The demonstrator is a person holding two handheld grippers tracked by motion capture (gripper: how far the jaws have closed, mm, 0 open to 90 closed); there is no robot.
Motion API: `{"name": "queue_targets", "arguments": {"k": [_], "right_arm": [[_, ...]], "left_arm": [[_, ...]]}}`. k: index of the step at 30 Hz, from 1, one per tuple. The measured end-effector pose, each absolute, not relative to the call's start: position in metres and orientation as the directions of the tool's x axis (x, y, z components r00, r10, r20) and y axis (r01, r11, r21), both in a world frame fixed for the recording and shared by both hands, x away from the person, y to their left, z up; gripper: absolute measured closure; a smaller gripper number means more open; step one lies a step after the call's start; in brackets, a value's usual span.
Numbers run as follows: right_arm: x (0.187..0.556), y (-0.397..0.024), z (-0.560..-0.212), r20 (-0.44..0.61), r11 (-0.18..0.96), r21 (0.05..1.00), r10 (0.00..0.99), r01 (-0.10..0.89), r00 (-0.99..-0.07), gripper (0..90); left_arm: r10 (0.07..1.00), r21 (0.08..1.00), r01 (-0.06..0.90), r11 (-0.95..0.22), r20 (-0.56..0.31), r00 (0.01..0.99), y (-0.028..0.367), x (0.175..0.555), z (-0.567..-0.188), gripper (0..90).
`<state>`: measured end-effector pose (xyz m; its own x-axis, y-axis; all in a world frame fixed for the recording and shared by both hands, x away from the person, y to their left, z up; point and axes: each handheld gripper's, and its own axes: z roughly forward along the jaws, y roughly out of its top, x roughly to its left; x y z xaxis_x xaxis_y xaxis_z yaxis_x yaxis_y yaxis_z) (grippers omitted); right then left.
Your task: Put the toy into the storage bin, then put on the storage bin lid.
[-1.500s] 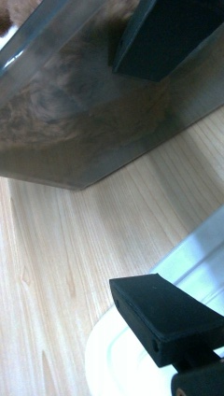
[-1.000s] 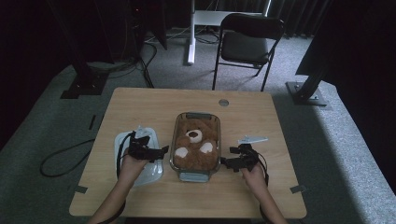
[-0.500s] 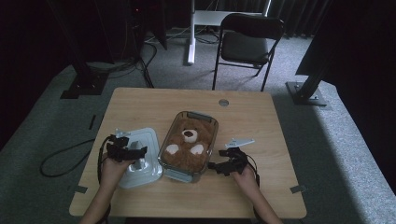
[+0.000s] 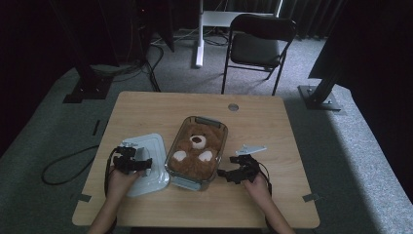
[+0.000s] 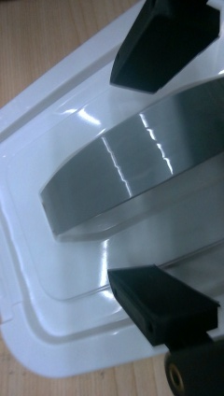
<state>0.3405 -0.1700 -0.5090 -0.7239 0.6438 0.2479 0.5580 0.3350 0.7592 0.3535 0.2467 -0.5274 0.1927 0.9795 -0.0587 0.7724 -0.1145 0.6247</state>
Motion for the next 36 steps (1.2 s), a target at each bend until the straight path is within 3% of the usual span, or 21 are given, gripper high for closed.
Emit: {"name": "queue_targets", "arguments": {"k": [6,7,10,16,36], "right_arm": [[0.340,-0.172,-0.510,0.246,0.332,0.759,0.651,0.561,-0.718,14.2],[0.340,-0.173,-0.510,0.246,0.331,0.758,0.653,0.562,-0.717,14.2],[0.341,-0.174,-0.510,0.251,0.326,0.759,0.653,0.564,-0.714,14.2],[0.341,-0.177,-0.509,0.255,0.317,0.761,0.657,0.566,-0.710,14.2],[0.342,-0.178,-0.508,0.258,0.310,0.765,0.655,0.565,-0.710,14.2]], "left_arm": [[0.970,0.641,0.755,-0.140,-0.063,0.233,0.246,0.347,-0.526,30.2],[0.959,0.642,0.749,-0.164,-0.075,0.275,0.244,0.346,-0.526,41.6],[0.953,0.642,0.746,-0.176,-0.077,0.292,0.242,0.347,-0.527,49.7],[0.957,0.684,0.725,-0.080,-0.152,0.249,0.250,0.346,-0.525,67.1],[0.957,0.799,0.601,0.017,-0.186,0.222,0.266,0.329,-0.468,67.6]]}}
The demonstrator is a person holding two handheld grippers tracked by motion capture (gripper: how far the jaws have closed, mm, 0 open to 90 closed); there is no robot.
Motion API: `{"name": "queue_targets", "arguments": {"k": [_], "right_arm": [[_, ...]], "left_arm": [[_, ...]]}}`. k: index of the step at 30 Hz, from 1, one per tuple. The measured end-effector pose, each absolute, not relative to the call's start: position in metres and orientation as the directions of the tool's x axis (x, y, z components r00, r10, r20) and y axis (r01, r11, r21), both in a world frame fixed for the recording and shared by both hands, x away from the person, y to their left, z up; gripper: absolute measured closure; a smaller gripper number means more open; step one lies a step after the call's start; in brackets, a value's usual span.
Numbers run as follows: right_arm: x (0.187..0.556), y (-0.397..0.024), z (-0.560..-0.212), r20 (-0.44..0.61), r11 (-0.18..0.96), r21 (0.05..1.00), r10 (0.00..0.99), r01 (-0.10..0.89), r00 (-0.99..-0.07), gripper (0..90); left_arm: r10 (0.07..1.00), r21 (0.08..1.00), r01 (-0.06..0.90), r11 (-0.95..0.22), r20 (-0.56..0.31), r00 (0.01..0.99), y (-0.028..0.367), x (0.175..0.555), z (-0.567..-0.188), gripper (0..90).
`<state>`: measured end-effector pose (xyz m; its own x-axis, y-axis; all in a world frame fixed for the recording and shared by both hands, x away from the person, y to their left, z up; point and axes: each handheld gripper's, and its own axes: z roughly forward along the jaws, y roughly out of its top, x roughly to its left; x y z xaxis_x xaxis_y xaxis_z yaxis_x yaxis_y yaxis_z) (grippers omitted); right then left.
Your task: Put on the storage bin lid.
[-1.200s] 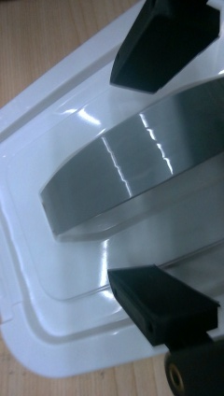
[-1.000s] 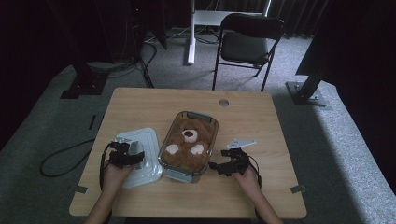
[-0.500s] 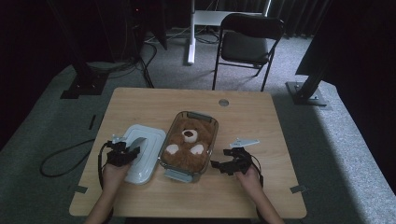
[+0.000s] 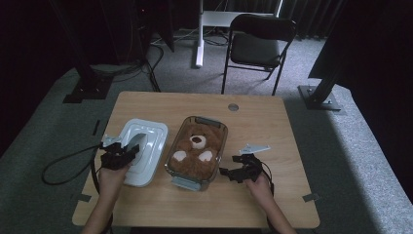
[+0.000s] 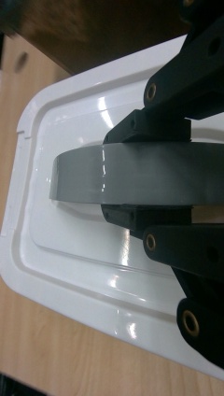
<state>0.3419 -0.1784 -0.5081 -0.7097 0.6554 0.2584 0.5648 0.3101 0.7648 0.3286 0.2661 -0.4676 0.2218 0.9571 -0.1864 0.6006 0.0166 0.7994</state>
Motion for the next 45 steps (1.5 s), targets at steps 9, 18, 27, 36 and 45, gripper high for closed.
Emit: {"name": "queue_targets", "arguments": {"k": [9,18,27,36,45], "right_arm": [[0.342,-0.172,-0.505,0.255,0.315,0.771,0.644,0.553,-0.722,14.2],[0.339,-0.162,-0.510,0.266,0.320,0.775,0.618,0.545,-0.740,14.2],[0.336,-0.141,-0.514,0.247,0.357,0.771,0.595,0.527,-0.765,14.2],[0.335,-0.119,-0.515,0.223,0.387,0.775,0.572,0.500,-0.789,13.9],[0.336,-0.139,-0.518,0.238,0.348,0.781,0.602,0.519,-0.762,14.0]], "left_arm": [[0.942,0.855,0.518,0.008,-0.180,0.283,0.254,0.313,-0.430,67.6],[0.912,0.871,0.490,-0.014,-0.190,0.364,0.241,0.311,-0.406,67.6],[0.877,0.874,0.481,-0.064,-0.180,0.445,0.210,0.321,-0.394,67.6],[0.848,0.860,0.494,-0.128,-0.163,0.504,0.180,0.332,-0.395,67.6],[0.810,0.837,0.511,-0.196,-0.156,0.566,0.141,0.345,-0.398,67.6]]}}
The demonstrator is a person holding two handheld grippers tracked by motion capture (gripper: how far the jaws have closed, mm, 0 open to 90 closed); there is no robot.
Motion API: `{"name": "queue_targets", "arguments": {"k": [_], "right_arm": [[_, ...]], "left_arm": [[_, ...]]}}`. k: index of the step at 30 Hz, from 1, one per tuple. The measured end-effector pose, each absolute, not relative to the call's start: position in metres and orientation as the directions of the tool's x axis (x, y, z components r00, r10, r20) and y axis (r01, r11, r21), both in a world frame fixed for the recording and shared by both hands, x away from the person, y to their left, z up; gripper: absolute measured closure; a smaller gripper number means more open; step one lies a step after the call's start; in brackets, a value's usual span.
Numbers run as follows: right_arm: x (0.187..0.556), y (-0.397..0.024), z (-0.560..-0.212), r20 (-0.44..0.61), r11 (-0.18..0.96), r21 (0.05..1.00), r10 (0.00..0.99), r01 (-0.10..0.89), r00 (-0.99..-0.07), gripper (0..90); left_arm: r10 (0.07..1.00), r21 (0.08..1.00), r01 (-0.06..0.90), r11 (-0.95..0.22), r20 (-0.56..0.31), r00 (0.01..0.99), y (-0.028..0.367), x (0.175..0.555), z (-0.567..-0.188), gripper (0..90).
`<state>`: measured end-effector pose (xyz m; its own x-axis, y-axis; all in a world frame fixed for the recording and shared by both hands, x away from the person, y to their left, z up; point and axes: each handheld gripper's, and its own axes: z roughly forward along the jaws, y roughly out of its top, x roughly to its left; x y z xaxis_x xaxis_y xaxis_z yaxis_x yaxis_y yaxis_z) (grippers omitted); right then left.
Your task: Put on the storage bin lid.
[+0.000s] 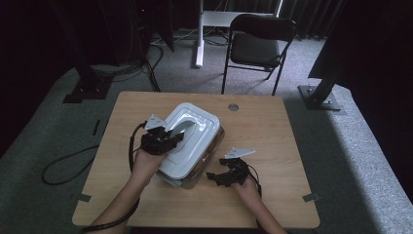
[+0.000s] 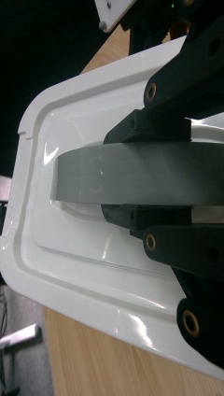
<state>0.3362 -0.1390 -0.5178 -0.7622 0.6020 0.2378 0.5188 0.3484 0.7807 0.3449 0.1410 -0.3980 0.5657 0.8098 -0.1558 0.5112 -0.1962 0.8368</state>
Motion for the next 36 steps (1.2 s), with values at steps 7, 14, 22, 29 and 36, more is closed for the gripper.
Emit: {"name": "queue_targets", "arguments": {"k": [7,14,22,29,36], "right_arm": [[0.337,-0.144,-0.517,0.244,0.339,0.783,0.605,0.522,-0.758,13.9],[0.337,-0.147,-0.515,0.246,0.328,0.786,0.611,0.523,-0.753,13.9],[0.338,-0.148,-0.515,0.253,0.323,0.785,0.611,0.528,-0.750,14.0],[0.339,-0.149,-0.515,0.252,0.322,0.787,0.613,0.527,-0.749,14.0],[0.339,-0.150,-0.514,0.250,0.320,0.788,0.614,0.526,-0.749,14.0]], "left_arm": [[0.810,0.819,0.525,-0.231,-0.137,0.570,0.123,0.350,-0.404,67.5],[0.815,0.805,0.539,-0.250,-0.125,0.565,0.112,0.353,-0.411,67.5],[0.824,0.800,0.546,-0.250,-0.119,0.553,0.110,0.354,-0.415,67.4],[0.829,0.802,0.542,-0.251,-0.111,0.547,0.110,0.352,-0.416,67.4],[0.826,0.796,0.545,-0.265,-0.105,0.554,0.112,0.351,-0.420,66.5]]}}
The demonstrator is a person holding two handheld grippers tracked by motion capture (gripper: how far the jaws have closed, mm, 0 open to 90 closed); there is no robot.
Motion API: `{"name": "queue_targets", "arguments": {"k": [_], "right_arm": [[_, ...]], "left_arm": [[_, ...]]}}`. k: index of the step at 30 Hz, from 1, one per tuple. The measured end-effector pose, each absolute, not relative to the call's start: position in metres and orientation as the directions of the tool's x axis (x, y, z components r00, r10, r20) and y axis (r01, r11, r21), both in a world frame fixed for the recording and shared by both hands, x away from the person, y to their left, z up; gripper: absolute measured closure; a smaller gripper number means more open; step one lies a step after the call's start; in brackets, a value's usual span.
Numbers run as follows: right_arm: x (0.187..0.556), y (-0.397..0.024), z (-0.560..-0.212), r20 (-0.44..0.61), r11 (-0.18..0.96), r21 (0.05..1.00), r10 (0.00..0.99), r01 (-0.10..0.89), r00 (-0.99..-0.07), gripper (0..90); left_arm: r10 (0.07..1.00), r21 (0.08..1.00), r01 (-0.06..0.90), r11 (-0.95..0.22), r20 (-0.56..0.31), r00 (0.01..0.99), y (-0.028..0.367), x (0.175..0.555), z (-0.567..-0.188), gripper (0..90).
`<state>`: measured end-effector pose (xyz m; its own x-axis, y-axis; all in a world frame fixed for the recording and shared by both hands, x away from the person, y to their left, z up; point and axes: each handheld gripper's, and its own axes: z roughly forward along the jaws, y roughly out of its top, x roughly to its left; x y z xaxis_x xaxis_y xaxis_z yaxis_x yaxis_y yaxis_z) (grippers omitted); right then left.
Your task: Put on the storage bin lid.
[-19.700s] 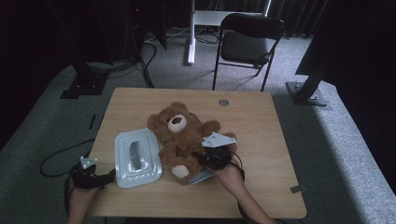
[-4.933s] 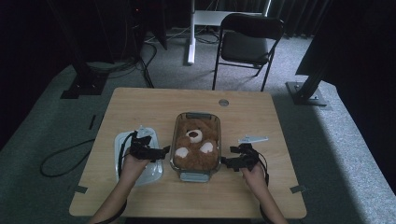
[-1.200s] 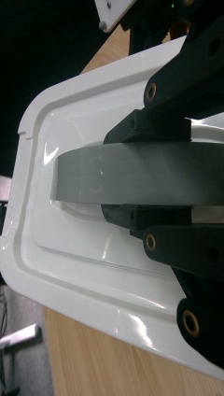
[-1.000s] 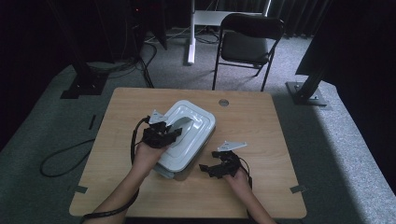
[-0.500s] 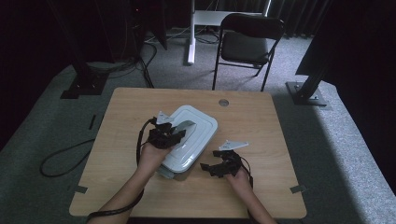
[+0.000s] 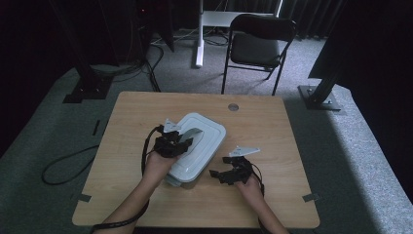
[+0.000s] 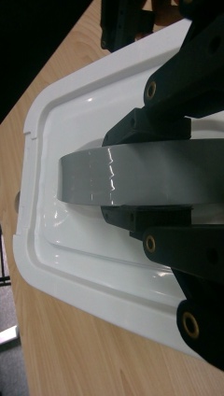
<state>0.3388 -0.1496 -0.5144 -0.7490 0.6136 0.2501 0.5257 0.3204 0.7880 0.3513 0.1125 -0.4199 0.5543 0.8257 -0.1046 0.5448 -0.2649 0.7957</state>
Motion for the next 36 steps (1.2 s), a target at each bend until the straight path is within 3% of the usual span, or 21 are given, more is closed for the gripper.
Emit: {"name": "queue_targets", "arguments": {"k": [4,5,6,8,12,19,20,22,25,27,36], "right_arm": [[0.339,-0.151,-0.514,0.251,0.316,0.789,0.616,0.526,-0.747,14.0],[0.339,-0.152,-0.513,0.251,0.314,0.790,0.618,0.527,-0.744,14.0],[0.339,-0.153,-0.513,0.253,0.310,0.790,0.621,0.529,-0.742,14.0],[0.340,-0.154,-0.513,0.253,0.308,0.790,0.623,0.529,-0.740,14.0],[0.339,-0.154,-0.512,0.252,0.307,0.793,0.622,0.527,-0.741,14.0],[0.339,-0.155,-0.512,0.253,0.306,0.793,0.622,0.528,-0.741,14.0],[0.339,-0.155,-0.512,0.254,0.306,0.791,0.624,0.530,-0.739,14.0],[0.339,-0.155,-0.512,0.254,0.305,0.792,0.624,0.529,-0.739,14.0],[0.339,-0.155,-0.512,0.252,0.307,0.791,0.625,0.529,-0.739,14.0],[0.339,-0.155,-0.512,0.255,0.303,0.793,0.623,0.529,-0.739,14.0],[0.337,-0.157,-0.511,0.255,0.299,0.793,0.628,0.530,-0.735,14.0]], "left_arm": [[0.816,0.795,0.546,-0.263,-0.118,0.565,0.114,0.351,-0.419,64.3],[0.808,0.794,0.548,-0.262,-0.131,0.575,0.114,0.351,-0.418,60.1],[0.800,0.798,0.539,-0.271,-0.125,0.587,0.114,0.349,-0.416,50.1],[0.793,0.801,0.534,-0.269,-0.131,0.596,0.114,0.348,-0.414,46.4],[0.755,0.808,0.525,-0.268,-0.162,0.635,0.119,0.348,-0.409,29.7],[0.738,0.802,0.527,-0.281,-0.171,0.653,0.122,0.350,-0.408,24.7],[0.735,0.804,0.524,-0.281,-0.171,0.656,0.123,0.350,-0.408,17.5],[0.732,0.803,0.523,-0.284,-0.171,0.659,0.123,0.351,-0.408,11.5],[0.730,0.808,0.518,-0.282,-0.169,0.662,0.125,0.351,-0.407,9.3],[0.729,0.804,0.523,-0.284,-0.173,0.662,0.127,0.352,-0.407,1.7],[0.750,0.838,0.501,-0.215,-0.186,0.634,0.149,0.356,-0.403,2.1]]}}
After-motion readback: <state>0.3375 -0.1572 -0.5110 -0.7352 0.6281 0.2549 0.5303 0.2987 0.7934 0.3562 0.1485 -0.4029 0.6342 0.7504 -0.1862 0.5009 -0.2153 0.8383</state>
